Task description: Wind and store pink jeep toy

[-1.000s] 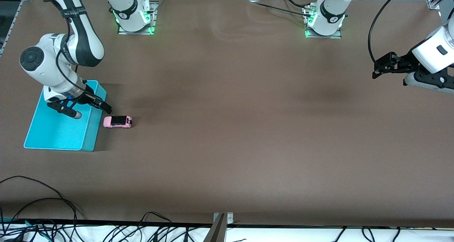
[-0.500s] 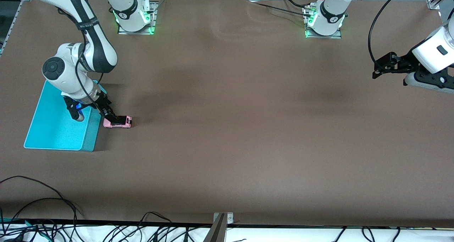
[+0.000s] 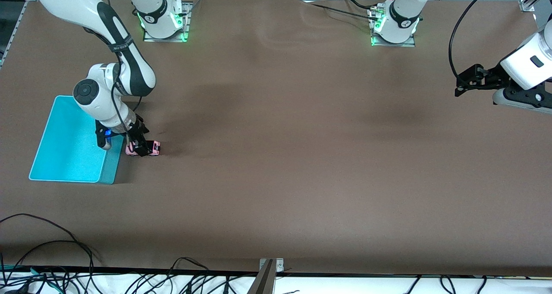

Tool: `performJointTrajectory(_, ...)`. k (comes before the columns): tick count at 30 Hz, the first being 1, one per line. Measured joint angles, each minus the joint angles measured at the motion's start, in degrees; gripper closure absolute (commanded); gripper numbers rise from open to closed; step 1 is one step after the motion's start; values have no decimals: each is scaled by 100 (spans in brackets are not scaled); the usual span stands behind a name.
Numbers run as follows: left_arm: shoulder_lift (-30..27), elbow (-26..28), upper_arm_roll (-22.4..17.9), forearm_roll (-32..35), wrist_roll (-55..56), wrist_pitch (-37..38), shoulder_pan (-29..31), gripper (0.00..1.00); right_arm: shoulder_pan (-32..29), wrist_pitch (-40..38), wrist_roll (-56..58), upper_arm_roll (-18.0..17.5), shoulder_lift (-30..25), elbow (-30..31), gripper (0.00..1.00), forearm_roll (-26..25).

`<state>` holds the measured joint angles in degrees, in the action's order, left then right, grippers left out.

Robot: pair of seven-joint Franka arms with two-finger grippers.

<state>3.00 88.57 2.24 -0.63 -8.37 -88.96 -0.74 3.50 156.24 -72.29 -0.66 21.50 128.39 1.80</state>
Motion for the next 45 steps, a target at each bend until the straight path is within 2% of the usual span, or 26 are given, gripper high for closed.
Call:
performJointTrajectory(23, 0, -14, 20, 52, 0, -66, -14, 0, -20, 98, -30, 71, 243, -217, 1, -54)
performJointTrajectory(26, 0, -14, 20, 52, 0, -66, -14, 0, -39, 144, -30, 103, 290, -222, 18, -59)
performJointTrajectory(27, 0, -14, 20, 52, 0, -66, -14, 0, -45, 163, -30, 112, 301, -231, 26, -59)
performJointTrajectory(29, 1, -14, 20, 52, 0, -66, -14, 0, -53, 185, -30, 127, 310, -255, 57, -59)
performJointTrajectory(32, 1, -14, 20, 52, 0, -66, -14, 0, -59, 187, -30, 138, 309, -294, 80, -59)
performJointTrajectory(35, 1, -14, 20, 52, 0, -66, -14, 0, -59, 187, -30, 141, 309, -313, 99, -60)
performJointTrajectory(45, 3, -14, 20, 52, 0, -66, -14, 0, -52, 188, -33, 140, 305, -336, 100, -148)
